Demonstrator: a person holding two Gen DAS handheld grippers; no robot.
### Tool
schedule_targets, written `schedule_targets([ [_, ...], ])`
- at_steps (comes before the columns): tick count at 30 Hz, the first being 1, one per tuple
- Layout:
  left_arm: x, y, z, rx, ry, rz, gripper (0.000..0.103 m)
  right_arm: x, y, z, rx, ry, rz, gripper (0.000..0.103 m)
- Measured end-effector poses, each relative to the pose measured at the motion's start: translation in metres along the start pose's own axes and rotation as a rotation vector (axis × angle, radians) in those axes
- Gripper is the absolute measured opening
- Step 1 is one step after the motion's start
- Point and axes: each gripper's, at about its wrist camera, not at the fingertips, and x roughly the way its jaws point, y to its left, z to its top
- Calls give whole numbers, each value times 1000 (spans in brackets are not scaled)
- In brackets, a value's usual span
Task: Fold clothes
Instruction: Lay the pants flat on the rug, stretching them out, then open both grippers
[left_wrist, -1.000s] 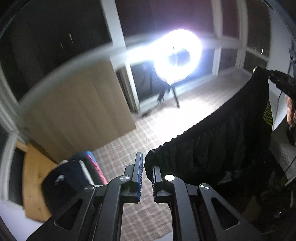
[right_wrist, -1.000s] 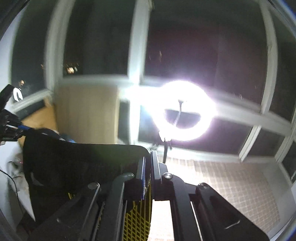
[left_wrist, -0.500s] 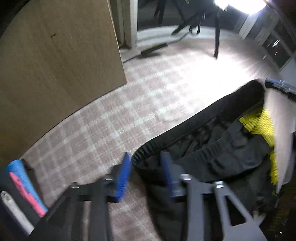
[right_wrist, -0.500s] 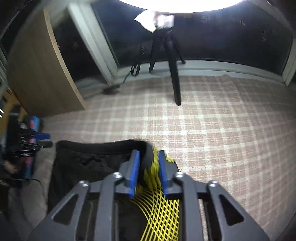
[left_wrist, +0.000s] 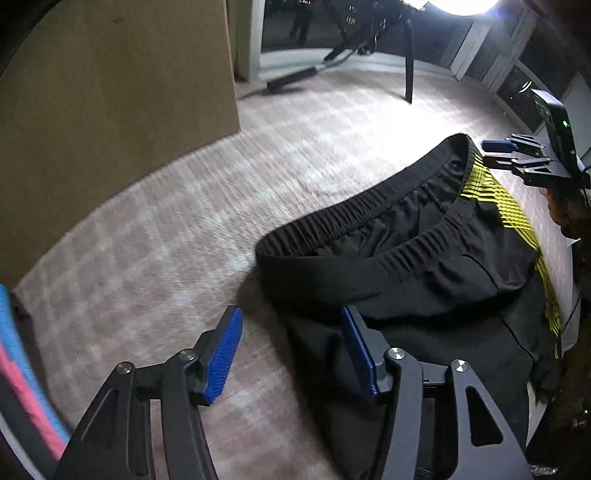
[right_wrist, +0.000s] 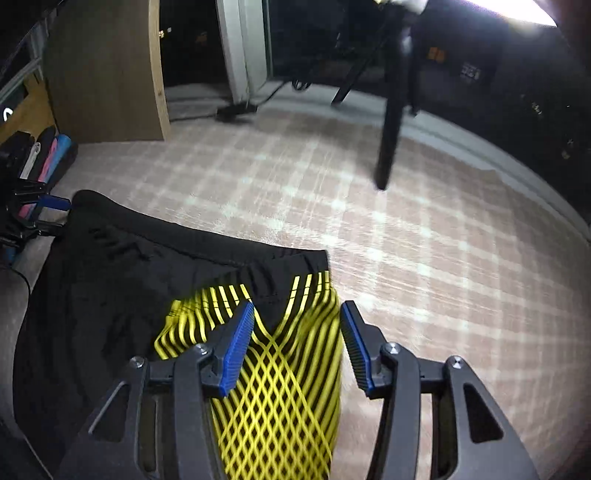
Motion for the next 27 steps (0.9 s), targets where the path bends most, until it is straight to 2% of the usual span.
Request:
schedule_targets([
  [2, 8, -5, 4, 7, -8, 27, 54, 11, -5, 2, 8, 8, 27, 48],
  [5, 11, -10, 9, -2, -35, 14, 54, 12, -8, 0, 0, -14, 88, 48],
  [9, 9, -24, 11, 44, -66, 46, 52, 11, -8, -2, -41, -41, 121, 45],
  [10, 8, -26, 11, 48, -73, 47, 47, 12, -10, -2, -39, -38, 136, 33],
  [11, 7, -25, 12, 40, -79, 35, 38, 14, -12, -2, -35, -35, 148, 14],
  [12, 5, -24, 13, 32, -85, 26, 33, 14, -14, -2, -29, -37, 157, 8],
  [14, 1, -22, 13, 13, -93, 24, 12, 10, -18, -4, -20, -57, 165, 5],
  [17, -10, -18, 11, -24, -111, 23, 4, -6, -26, -6, 5, -116, 179, 3],
  [21, -30, 5, 12, -166, -161, -40, 3, -30, -63, -1, 154, -190, 290, 3],
  [24, -27, 17, 19, -231, -173, -49, 5, -20, -83, 6, 237, -200, 254, 3],
  [26, -10, 18, 22, -237, -136, -36, 13, 5, -90, 10, 276, -142, 204, 3],
  [27, -2, 17, 24, -239, -116, -25, 16, 17, -90, 11, 268, -102, 141, 3],
])
